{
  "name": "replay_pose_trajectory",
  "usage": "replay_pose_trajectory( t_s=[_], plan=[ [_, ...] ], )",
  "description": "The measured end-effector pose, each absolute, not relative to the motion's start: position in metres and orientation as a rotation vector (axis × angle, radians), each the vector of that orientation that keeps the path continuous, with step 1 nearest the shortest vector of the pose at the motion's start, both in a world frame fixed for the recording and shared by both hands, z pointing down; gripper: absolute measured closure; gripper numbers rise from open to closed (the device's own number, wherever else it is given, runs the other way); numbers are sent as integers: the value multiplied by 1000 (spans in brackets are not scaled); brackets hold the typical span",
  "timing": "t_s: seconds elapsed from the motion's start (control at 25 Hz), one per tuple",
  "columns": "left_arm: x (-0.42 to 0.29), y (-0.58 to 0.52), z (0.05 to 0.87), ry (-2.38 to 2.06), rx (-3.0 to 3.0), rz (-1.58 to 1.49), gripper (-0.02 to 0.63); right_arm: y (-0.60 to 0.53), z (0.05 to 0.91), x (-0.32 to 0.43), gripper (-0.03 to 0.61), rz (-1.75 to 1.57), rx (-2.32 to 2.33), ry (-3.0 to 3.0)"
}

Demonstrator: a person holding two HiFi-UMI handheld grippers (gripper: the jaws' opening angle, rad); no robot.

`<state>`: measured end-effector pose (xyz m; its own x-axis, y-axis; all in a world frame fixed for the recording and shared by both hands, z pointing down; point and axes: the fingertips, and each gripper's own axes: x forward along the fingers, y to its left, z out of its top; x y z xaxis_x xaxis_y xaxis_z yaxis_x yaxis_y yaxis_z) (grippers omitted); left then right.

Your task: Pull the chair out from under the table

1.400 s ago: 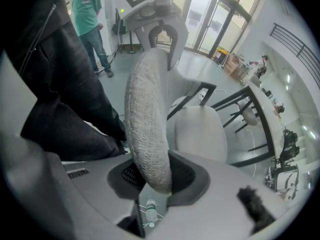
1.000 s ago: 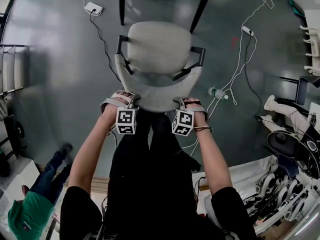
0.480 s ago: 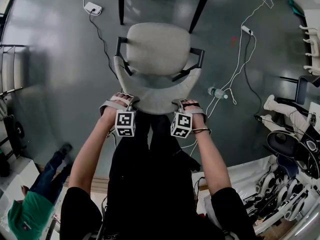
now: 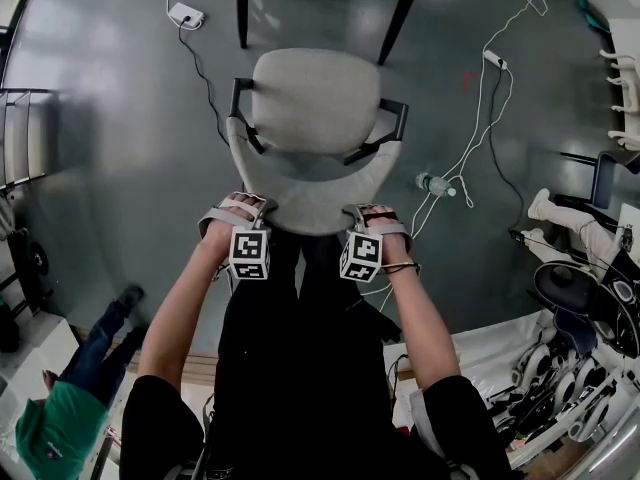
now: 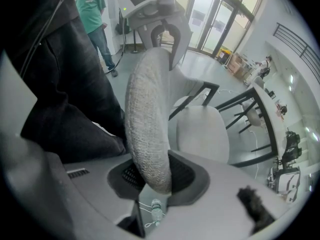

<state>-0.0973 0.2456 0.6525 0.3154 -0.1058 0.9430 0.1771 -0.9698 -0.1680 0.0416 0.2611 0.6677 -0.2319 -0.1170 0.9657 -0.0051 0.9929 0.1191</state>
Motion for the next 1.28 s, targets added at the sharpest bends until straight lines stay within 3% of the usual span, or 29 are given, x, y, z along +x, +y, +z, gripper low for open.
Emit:
replay_pose_trajectory(
  t_s=[1.28],
  plan=[
    [-98, 264, 656, -170, -2391, -1767, 505, 278, 670, 41, 469, -57, 33, -1805]
  ],
)
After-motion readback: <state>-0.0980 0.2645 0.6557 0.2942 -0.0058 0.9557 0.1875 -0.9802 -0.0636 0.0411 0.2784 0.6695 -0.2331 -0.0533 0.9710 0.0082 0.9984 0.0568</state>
